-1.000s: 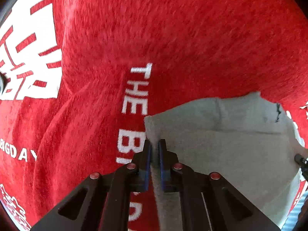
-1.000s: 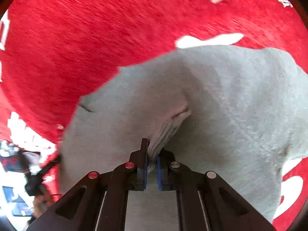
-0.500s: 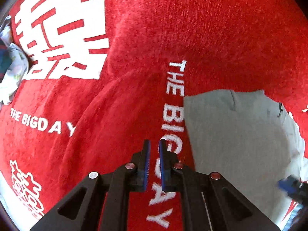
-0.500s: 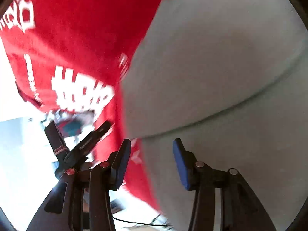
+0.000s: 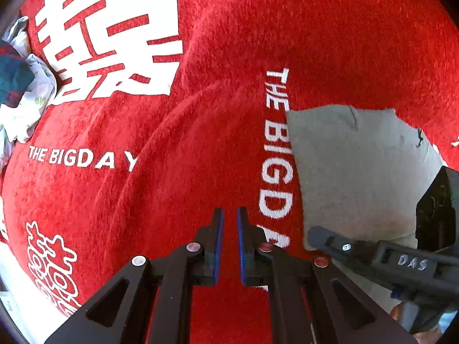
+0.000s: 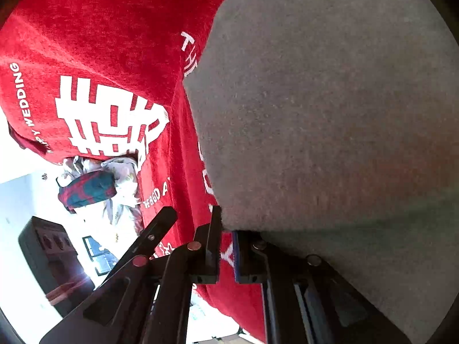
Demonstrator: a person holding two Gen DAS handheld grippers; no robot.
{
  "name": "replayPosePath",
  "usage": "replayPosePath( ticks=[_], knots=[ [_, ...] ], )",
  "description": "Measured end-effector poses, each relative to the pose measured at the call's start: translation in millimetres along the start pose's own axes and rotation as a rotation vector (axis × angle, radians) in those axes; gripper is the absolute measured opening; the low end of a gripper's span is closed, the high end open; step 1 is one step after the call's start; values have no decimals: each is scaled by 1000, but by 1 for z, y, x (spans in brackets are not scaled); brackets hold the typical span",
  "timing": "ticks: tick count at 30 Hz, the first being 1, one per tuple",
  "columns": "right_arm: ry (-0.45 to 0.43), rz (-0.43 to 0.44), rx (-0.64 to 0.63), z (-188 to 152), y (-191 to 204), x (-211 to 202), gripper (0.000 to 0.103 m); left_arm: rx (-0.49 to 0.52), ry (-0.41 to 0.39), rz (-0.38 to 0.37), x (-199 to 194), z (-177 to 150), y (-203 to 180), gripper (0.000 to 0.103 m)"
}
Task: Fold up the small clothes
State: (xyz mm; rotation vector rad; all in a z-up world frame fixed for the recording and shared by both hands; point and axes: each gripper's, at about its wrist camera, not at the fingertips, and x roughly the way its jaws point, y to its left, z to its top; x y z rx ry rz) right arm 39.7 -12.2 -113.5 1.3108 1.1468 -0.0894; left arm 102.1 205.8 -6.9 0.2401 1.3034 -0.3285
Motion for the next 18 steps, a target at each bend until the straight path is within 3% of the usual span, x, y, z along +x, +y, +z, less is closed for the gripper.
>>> replayPosePath(
  ticks=[1, 4, 7, 11, 13, 17, 18],
  knots=[
    [13, -19, -18, -2, 1, -8, 32, -1, 3, -7, 0, 0, -2, 10],
    [-30, -74, -114, -4, 7, -46, 49, 13, -10, -14, -4, -2, -13, 10],
    [-164, -206, -129, 0, -10, -109, 49, 26, -28, -26, -9, -3, -26, 10],
    [-365, -360, -2, 16, -59, -194, 49, 27, -42, -61, -12, -3, -43, 10],
    [-424, -374, 99, 24, -85, -223, 49, 31, -42, -61, -13, -3, -54, 10],
    [-490, -306, 249, 41, -127, -252, 47, 39, -35, -75, -12, -4, -72, 11],
    [-496, -287, 252, 44, -130, -254, 25, 43, -34, -80, -12, -5, -78, 11]
  ],
)
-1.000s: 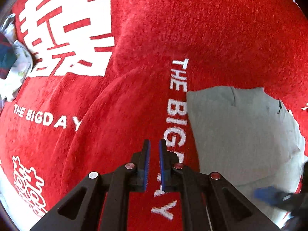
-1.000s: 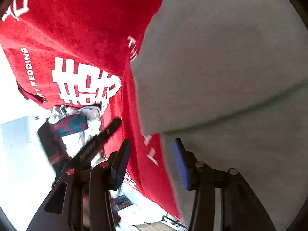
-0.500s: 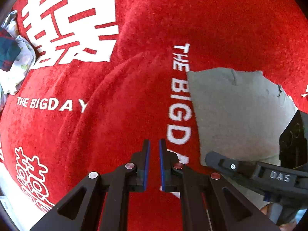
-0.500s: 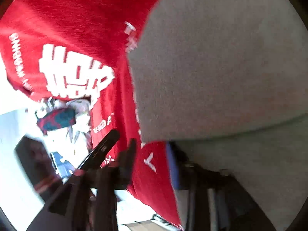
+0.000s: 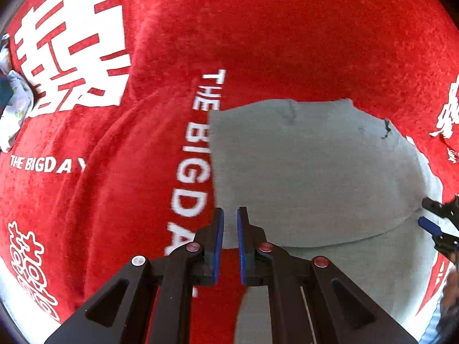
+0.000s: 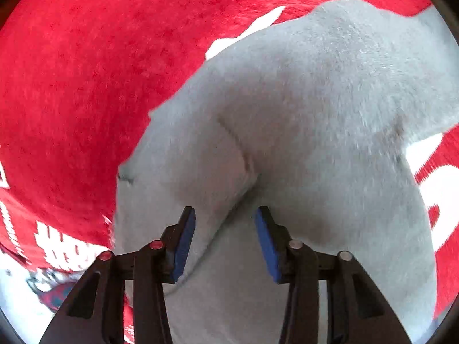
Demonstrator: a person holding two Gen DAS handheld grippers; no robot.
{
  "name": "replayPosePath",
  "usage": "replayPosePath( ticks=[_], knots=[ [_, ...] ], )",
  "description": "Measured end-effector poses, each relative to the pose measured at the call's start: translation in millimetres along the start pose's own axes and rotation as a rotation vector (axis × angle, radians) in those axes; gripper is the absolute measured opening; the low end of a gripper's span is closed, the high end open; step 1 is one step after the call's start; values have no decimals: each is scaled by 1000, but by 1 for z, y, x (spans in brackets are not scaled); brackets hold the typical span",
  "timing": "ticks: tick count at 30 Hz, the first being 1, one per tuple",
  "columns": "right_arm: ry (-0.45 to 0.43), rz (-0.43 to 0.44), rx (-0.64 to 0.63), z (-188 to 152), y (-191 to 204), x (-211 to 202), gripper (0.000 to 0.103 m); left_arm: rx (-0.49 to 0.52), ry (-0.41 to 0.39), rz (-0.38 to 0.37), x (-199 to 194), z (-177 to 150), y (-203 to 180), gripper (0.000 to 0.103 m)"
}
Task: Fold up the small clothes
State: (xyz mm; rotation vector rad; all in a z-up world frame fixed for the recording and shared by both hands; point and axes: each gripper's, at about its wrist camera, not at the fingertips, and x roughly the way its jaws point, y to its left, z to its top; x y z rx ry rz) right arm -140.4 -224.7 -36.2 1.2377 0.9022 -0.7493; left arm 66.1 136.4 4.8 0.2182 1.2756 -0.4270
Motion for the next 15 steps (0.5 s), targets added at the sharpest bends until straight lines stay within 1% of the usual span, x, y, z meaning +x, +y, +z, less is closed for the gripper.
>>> replayPosePath(
  ticks=[1, 3, 4, 6, 8, 10, 11, 12, 13, 14, 15],
  knots=[
    [-5, 4, -4, 4, -1, 0, 7, 4, 1, 0, 0, 0, -4, 11],
    [-8, -20, -20, 5, 0, 0, 7, 12, -1, -6, -3, -1, -13, 11],
    [4, -51, -32, 4, -1, 3, 7, 17, -3, -10, -4, -2, -18, 11],
    [17, -64, -35, 2, -6, 4, 7, 24, -3, -14, -5, -3, -27, 11],
    [11, -84, -59, -2, -3, -1, 8, 33, 0, -15, -6, -4, -37, 11],
    [13, -78, -89, -5, -1, -8, 10, 38, 4, -19, -7, -6, -46, 11],
    [22, -57, -105, -6, -2, -12, 12, 39, 4, -24, -7, -6, -51, 11],
    [33, -41, -119, -7, -4, -16, 27, 41, 2, -35, -9, -7, -57, 11],
    [40, -34, -126, -8, -8, -20, 55, 44, 2, -43, -9, -7, -61, 11],
    [45, -24, -132, -10, -13, -26, 66, 48, 3, -48, -10, -8, -66, 26],
    [45, -12, -134, -11, -17, -32, 72, 52, 6, -52, -9, -8, -71, 93]
  ],
)
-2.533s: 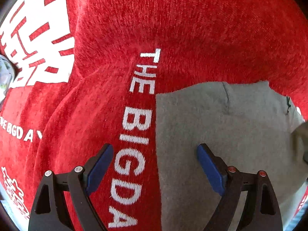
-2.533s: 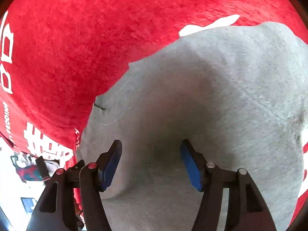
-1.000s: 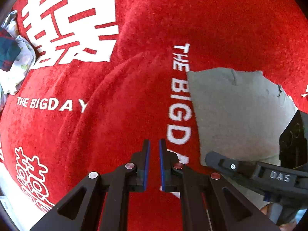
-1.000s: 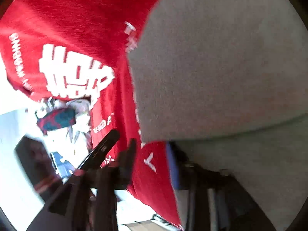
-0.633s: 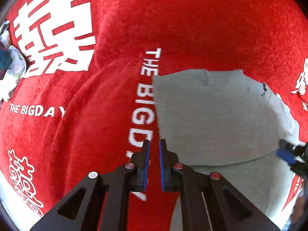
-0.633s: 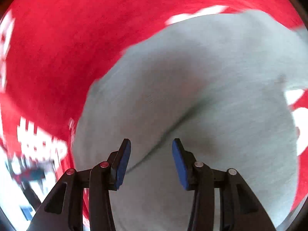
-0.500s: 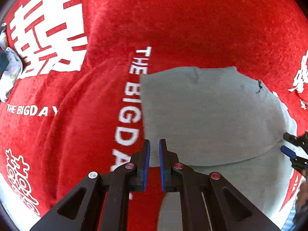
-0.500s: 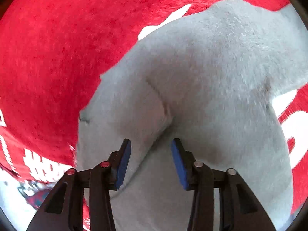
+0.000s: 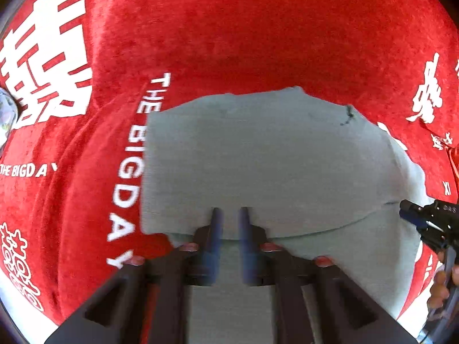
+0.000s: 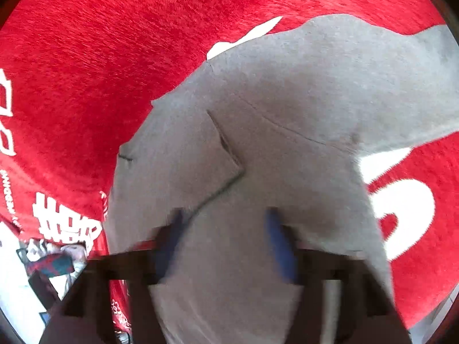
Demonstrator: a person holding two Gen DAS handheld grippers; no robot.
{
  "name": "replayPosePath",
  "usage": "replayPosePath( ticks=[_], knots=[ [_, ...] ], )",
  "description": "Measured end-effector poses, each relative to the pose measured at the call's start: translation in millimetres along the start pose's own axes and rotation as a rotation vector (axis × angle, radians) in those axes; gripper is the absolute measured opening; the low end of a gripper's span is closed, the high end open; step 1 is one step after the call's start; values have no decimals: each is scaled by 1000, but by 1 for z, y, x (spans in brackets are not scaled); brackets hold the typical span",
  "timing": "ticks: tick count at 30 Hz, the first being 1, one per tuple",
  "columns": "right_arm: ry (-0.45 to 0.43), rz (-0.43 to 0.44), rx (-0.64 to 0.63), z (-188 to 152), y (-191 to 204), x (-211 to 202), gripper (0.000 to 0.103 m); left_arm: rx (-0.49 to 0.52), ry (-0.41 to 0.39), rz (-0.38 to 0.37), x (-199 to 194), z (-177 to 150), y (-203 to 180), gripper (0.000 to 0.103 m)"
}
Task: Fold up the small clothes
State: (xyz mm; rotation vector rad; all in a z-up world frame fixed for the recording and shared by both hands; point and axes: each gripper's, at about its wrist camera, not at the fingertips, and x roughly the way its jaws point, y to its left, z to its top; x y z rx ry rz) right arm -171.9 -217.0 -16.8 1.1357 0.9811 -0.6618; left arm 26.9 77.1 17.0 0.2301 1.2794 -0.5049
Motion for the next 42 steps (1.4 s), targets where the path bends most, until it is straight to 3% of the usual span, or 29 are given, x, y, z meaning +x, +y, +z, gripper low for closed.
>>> replayPosePath(
  ticks=[2, 7, 13, 15, 20, 25, 28, 35, 36, 37, 38, 39, 42],
  knots=[
    [5, 20, 0, -3, -12, -11, 72, -8, -17, 17, -1, 0, -11, 102],
    [-1, 50, 83, -1, -56, -37, 72, 24, -7, 17, 6, 7, -46, 102],
    [-100, 23, 172, 18, -121, -77, 72, 75, 27, 56, 18, 18, -92, 102],
    [-146, 8, 233, 25, -150, -91, 72, 114, 51, 32, 23, 17, -113, 102],
    [-219, -11, 403, 43, -224, -112, 72, 191, 19, -10, 23, 15, -162, 102],
    [-229, 88, 474, 68, -265, -111, 72, 243, -45, -78, 21, 12, -209, 102],
    [-261, 177, 495, 83, -273, -113, 72, 267, -36, -127, 22, 14, -232, 102],
    [-305, 267, 560, 104, -277, -117, 71, 255, 22, -30, 42, 17, -257, 102],
    [-305, 276, 577, 103, -279, -116, 60, 248, 26, -25, 45, 17, -257, 102],
    [-300, 290, 596, 102, -282, -114, 29, 244, 28, -20, 46, 17, -257, 102],
    [-284, 310, 622, 100, -287, -111, 13, 238, 32, -10, 48, 17, -255, 102],
    [-280, 330, 643, 99, -290, -108, 6, 229, 38, -4, 49, 17, -252, 102],
    [-303, 370, 615, 97, -284, -113, 6, 208, 64, -15, 52, 16, -238, 102]
  ],
)
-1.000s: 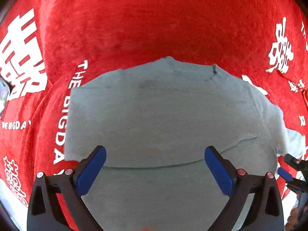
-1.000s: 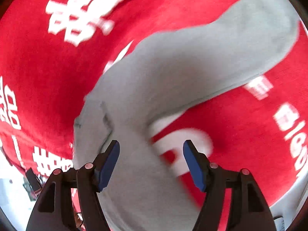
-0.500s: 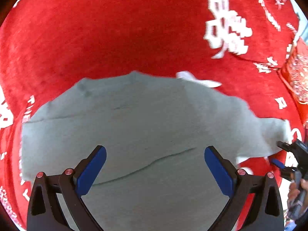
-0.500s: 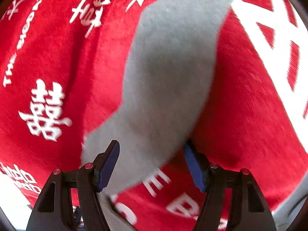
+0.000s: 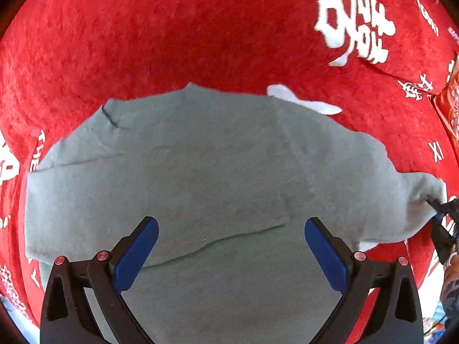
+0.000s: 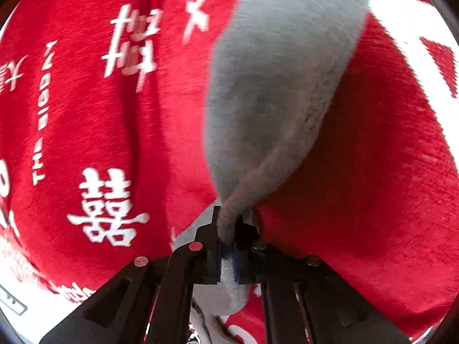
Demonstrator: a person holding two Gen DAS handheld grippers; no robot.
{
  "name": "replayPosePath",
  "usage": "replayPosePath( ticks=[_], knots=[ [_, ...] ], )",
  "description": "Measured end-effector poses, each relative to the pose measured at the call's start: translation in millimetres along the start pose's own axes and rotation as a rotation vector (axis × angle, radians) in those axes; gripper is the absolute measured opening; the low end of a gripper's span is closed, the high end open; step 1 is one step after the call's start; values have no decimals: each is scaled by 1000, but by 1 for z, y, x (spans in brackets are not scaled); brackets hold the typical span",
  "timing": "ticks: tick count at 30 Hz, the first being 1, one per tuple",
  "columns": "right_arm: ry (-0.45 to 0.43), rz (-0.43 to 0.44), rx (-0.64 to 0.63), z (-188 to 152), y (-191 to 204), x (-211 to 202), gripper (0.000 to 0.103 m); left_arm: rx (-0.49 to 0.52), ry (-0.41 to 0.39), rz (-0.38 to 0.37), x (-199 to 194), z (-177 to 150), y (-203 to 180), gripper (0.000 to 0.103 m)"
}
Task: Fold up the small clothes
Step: 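Fold the held sleeve across the body with the right tool and release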
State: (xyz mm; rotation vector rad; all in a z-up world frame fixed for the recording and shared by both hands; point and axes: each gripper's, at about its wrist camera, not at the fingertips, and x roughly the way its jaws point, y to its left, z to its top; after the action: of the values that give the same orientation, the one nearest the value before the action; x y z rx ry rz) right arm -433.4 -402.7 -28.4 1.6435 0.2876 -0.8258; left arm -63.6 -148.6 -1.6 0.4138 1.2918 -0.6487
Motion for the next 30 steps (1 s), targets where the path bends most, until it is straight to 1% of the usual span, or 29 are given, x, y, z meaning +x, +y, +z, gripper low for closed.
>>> replayPosePath(
  ticks=[3, 6, 8, 10, 11, 12, 14, 17, 19, 21, 22, 23, 25, 26, 27, 28, 30],
  knots=[
    [35, 66, -94, -12, 30, 3, 6, -14, -14, 0, -3, -5, 16, 102],
    [97, 115, -225, -33, 75, 17, 6, -20, -45, -28, -9, -9, 36, 102],
    [151, 143, -325, -54, 110, 33, 6, -33, -43, -55, -12, -11, 52, 102],
    [209, 156, -431, -81, 143, 49, 6, -50, -39, -47, -14, -12, 68, 102],
    [252, 159, -511, -104, 165, 62, 6, -57, -43, -31, -16, -12, 73, 102],
    [274, 158, -557, -116, 177, 69, 6, -64, -51, -13, -18, -13, 81, 102],
    [343, 131, -730, -165, 213, 95, 6, -84, -78, 25, -26, -16, 99, 102],
    [437, 61, -919, -234, 236, 139, 6, -111, -107, 67, -34, -21, 125, 102],
    [523, 2, -982, -280, 233, 178, 6, -127, -108, 106, -37, -25, 143, 102],
    [583, -63, -997, -310, 218, 210, 7, -147, -101, 124, -37, -29, 158, 102],
    [612, -113, -995, -322, 207, 226, 9, -166, -96, 132, -36, -32, 170, 102],
    [635, -167, -983, -330, 196, 242, 10, -177, -93, 138, -35, -34, 176, 102],
    [641, -260, -948, -336, 180, 258, 10, -198, -86, 148, -34, -40, 191, 102],
    [639, -273, -909, -333, 173, 259, 10, -208, -83, 153, -33, -43, 197, 102],
    [630, -260, -872, -330, 171, 256, 13, -219, -75, 161, -32, -47, 206, 102],
    [615, -248, -837, -326, 171, 252, 23, -224, -73, 162, -32, -51, 210, 102],
    [552, -236, -793, -313, 172, 243, 30, -243, -74, 162, -33, -58, 223, 102]
  ],
)
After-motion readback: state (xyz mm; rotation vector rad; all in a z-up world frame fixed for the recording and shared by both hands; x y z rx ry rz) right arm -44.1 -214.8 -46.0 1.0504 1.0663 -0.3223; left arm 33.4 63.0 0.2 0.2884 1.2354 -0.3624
